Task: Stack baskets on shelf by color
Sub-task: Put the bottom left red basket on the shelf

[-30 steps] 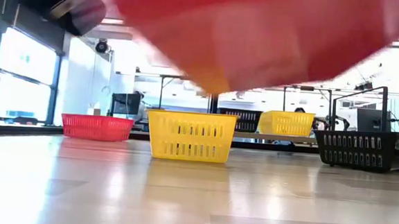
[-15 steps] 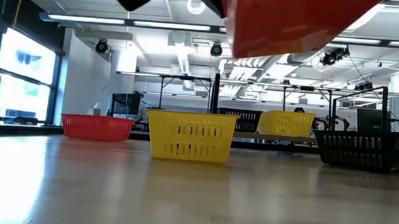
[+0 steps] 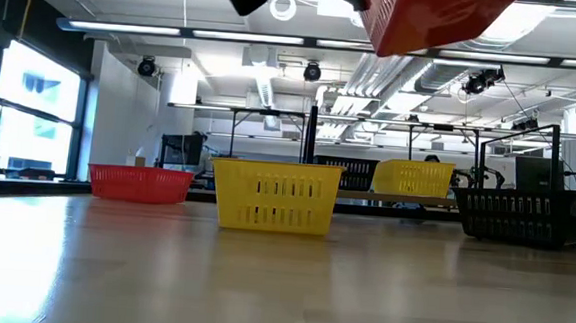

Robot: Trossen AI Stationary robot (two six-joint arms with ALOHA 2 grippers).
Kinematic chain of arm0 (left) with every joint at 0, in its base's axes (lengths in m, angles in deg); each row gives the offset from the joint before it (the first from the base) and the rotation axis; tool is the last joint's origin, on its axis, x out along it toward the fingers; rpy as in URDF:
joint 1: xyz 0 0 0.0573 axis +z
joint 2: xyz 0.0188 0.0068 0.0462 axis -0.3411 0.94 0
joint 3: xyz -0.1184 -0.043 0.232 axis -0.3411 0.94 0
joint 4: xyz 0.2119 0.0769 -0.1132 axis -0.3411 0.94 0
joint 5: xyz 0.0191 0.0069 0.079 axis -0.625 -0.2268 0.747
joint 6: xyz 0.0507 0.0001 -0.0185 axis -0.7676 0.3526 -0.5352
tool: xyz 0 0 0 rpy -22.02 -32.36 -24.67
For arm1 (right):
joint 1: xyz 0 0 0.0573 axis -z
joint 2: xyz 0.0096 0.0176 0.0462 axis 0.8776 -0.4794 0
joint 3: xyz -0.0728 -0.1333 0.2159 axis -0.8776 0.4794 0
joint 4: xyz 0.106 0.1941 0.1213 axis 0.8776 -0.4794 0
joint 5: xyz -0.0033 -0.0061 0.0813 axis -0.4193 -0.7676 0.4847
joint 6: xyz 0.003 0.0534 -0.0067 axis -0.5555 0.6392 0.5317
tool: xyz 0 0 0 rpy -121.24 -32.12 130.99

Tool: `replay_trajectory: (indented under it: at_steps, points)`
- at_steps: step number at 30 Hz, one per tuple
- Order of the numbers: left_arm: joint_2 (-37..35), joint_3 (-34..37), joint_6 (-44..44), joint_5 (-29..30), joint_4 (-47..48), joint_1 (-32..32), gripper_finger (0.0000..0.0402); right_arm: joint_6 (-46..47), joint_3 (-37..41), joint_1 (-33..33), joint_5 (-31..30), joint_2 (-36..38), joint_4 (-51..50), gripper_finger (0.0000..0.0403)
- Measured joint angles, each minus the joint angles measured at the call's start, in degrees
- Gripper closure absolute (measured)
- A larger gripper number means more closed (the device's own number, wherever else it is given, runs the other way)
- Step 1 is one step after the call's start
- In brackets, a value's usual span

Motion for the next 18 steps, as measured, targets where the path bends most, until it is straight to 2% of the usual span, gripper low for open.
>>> replay_trajectory:
  at_steps: [7,18]
  points:
    - [0.0,0.02,-0.49,-1.32,2.08,2.19,0.0394,0.74,0.0,1.22,-0.65,-2.35,-3.57,0.0303]
    - [0.0,0.04,-1.57,2.21,7.5,2.93,0.0394,4.87,0.02,3.38,-3.57,-3.5,-4.4,0.0304]
